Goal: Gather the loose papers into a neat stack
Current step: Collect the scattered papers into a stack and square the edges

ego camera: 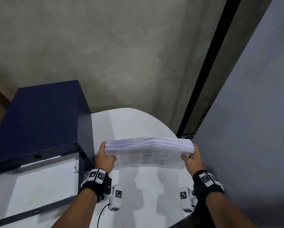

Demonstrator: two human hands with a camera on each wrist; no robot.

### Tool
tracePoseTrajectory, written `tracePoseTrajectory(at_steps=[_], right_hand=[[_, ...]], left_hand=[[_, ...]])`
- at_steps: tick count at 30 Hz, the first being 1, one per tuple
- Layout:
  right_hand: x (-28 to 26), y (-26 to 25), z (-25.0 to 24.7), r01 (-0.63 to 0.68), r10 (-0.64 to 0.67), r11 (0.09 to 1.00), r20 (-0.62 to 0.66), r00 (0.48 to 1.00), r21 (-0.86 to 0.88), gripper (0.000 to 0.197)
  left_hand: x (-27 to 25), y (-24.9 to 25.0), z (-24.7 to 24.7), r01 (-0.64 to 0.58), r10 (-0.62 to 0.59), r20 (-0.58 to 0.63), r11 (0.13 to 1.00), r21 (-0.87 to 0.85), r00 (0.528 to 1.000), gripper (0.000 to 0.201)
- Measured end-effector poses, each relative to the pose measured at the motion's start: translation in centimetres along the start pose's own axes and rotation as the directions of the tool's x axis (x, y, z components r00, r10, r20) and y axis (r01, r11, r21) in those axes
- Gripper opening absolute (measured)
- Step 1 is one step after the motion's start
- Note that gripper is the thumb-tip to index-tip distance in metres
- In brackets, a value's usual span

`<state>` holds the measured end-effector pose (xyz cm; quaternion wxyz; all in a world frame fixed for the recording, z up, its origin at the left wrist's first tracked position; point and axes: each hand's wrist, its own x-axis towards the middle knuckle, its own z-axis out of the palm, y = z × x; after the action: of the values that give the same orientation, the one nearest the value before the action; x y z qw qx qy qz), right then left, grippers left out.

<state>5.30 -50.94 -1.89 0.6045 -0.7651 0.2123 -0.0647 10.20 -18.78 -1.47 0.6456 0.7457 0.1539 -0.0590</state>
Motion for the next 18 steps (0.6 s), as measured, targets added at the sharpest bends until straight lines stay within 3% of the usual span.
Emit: tracePoseTrajectory(at_steps=[7,12,18], right_hand=[[0.0,0.2,-0.2,-0.008,0.008,1.0,0.009,1.0,0.017,0.063],[-0.4,-0.6,0.6,0.043,-0.042,0.999,0.034,0.999,-0.031,0.037],[0.0,-1.2,0.4,0.051,-0.047,0.996,-0.053,0.997,0.078,0.045]], left_hand=[[0.2,0.2,-0.1,-0.025,0.025,-0.008,1.0,0.001,1.0,0.063],[0.2,0.0,0.4,-0.138,0.135,0.04,0.983,0.117,0.99,0.022],[0.5,0.8,0.1,-0.158,0.159,-0.041,0.987,0.023,0.987,0.035]])
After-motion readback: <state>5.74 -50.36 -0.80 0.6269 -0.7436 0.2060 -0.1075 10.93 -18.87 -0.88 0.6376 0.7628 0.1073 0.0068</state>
